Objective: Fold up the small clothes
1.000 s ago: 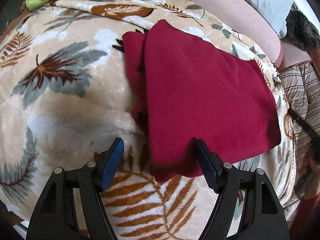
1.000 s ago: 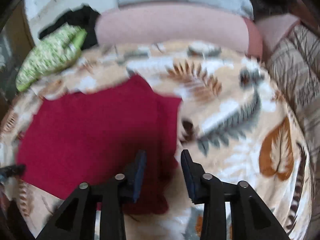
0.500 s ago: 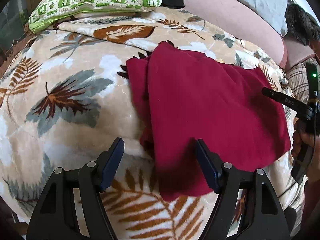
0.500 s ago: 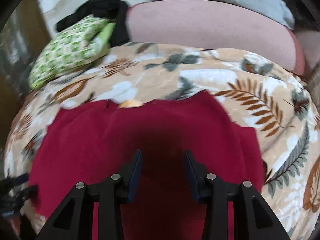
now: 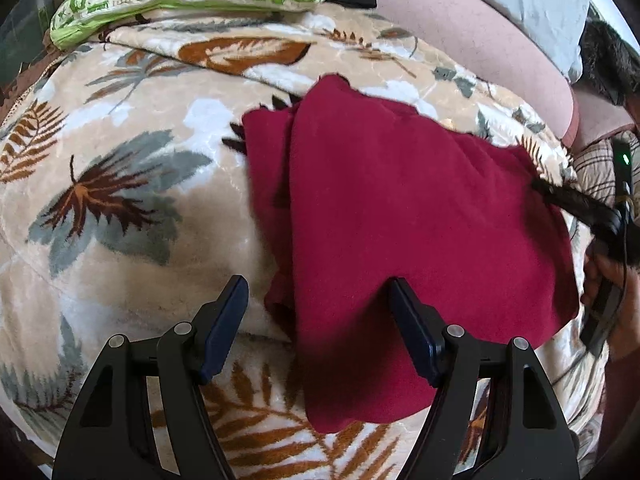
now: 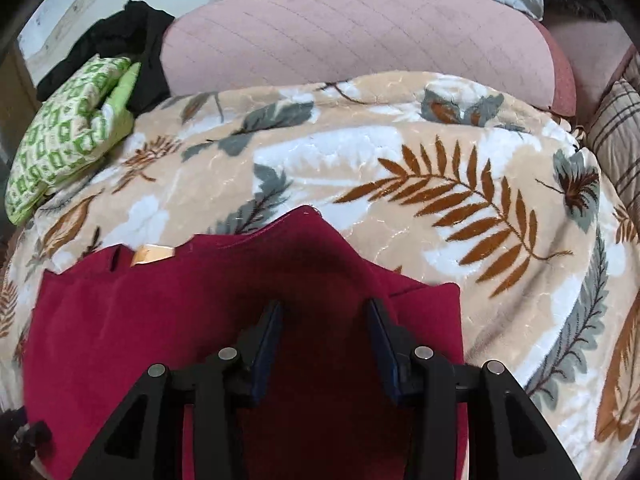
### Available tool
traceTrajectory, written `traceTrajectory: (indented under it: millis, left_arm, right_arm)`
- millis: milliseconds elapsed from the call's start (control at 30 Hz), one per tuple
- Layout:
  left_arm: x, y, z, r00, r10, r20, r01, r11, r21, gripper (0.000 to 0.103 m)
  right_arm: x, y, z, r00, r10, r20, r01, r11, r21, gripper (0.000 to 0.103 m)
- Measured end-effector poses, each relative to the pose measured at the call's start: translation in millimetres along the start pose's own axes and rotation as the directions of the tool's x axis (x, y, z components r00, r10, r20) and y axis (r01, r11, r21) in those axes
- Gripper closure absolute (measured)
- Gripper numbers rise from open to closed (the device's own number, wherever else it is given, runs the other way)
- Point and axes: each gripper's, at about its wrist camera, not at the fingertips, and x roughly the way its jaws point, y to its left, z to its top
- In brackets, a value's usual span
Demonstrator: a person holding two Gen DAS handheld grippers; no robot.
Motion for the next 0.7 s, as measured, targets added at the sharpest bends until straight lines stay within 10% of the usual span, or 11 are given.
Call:
traceTrajectory:
  millis: [333,700]
  left_arm:
    - [5.6,12.3,-5.0,0.999,-0.036,-0.001,0.036,0.997,-0.074,0.029]
    - [0.9,24.9,-15.1,0.995,-0.097,0.031,0.100,0.987,-0.124,0.029]
  right_arm:
    - [-7.9,15.7,-13.1,0.998,-0.034,-0.058,0.029,0.996,-0.079,0.057]
    - [-36.9,154.3,-14.6,0.970,0.217,-0.111,-0.239,0.936,-0.258,0.046]
